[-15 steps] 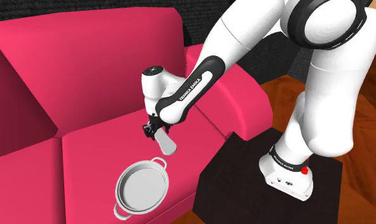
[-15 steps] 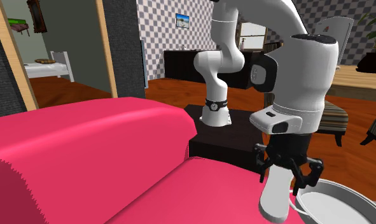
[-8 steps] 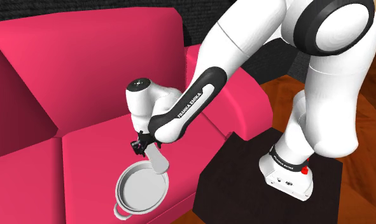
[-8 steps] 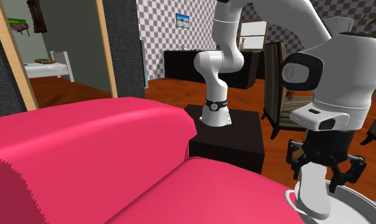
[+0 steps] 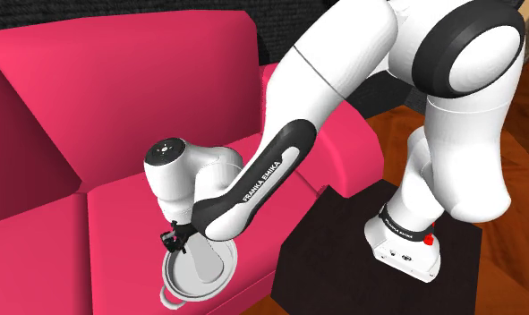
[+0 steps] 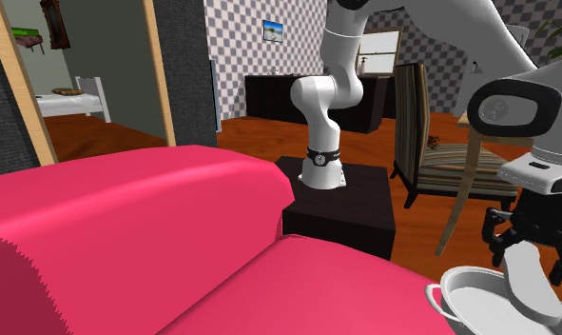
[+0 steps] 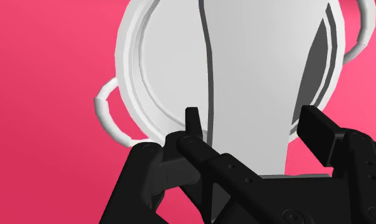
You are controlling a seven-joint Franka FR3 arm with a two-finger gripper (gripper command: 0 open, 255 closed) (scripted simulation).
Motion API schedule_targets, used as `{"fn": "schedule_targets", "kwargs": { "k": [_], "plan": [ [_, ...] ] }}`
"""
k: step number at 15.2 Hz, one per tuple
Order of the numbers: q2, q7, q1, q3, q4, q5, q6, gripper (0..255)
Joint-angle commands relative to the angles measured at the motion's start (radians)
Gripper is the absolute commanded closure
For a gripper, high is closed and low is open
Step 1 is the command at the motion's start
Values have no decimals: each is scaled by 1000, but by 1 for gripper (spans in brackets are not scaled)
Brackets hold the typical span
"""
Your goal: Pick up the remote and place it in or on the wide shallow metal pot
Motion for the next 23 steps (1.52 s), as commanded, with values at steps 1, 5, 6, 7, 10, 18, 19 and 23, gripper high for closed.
{"fn": "schedule_targets", "kwargs": {
  "k": [1, 5, 6, 7, 10, 18, 19, 23],
  "plan": [
    [22, 18, 12, -1, 11, -7, 11, 255],
    [64, 25, 18, -9, 13, -18, 51, 255],
    [75, 27, 20, -11, 13, -21, 61, 255],
    [86, 29, 21, -13, 15, -24, 71, 255],
    [119, 34, 26, -20, 19, -32, 99, 255],
    [164, 41, 33, -29, 28, -42, 135, 255],
    [164, 41, 33, -29, 28, -42, 135, 255],
    [160, 44, 35, -28, 26, -42, 134, 0]
  ]
}}
